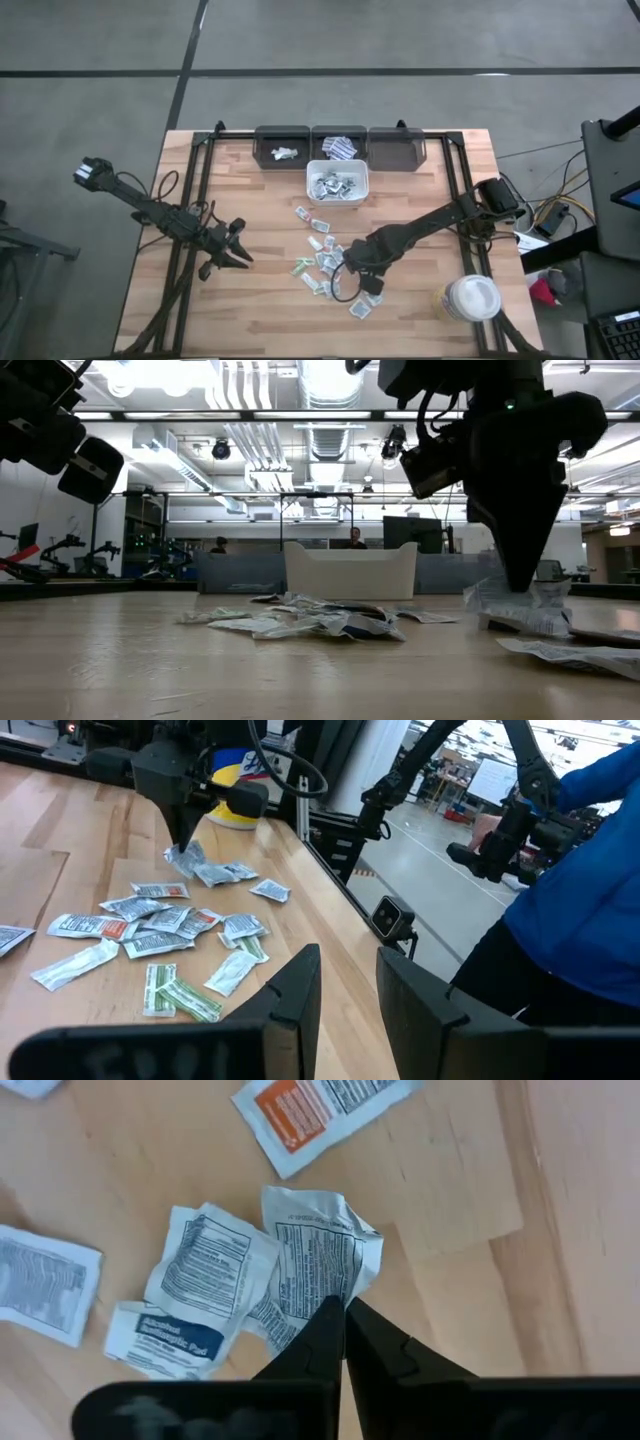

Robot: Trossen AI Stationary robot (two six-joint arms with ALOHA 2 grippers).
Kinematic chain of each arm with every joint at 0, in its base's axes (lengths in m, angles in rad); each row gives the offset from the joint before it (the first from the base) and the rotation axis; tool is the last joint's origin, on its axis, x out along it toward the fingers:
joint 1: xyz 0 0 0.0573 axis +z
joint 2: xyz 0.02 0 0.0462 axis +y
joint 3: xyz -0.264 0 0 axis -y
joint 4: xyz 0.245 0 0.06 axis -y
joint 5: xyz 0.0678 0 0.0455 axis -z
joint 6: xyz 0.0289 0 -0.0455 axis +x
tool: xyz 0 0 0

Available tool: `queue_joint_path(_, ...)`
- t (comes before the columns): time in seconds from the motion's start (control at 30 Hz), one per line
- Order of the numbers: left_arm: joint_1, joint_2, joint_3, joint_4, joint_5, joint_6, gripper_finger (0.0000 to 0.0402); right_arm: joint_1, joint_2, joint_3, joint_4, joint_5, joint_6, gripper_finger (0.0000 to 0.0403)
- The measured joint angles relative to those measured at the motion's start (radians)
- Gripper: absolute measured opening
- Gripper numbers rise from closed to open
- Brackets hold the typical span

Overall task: Pick & Place First Aid Supplies
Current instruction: Put the blue alcohol pad into the white bin

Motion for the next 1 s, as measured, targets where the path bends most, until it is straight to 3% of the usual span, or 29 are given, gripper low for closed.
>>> queue_joint_path(0.53,0.000,0.000,0.000,0.000,0.000,0.005,0.0094,-0.017,0.006,-0.056,0.024,0.000,-0.061,0.0023)
queue_joint_path(0.73,0.000,0.000,0.000,0.000,0.000,0.005,0.0094,-0.017,0.006,-0.056,0.026,0.049,-0.063,0.0019)
queue_joint_path(1.0,0.000,0.000,0.000,0.000,0.000,0.005,0.0094,-0.019,0.006,-0.058,0.027,0.053,-0.095,0.0058)
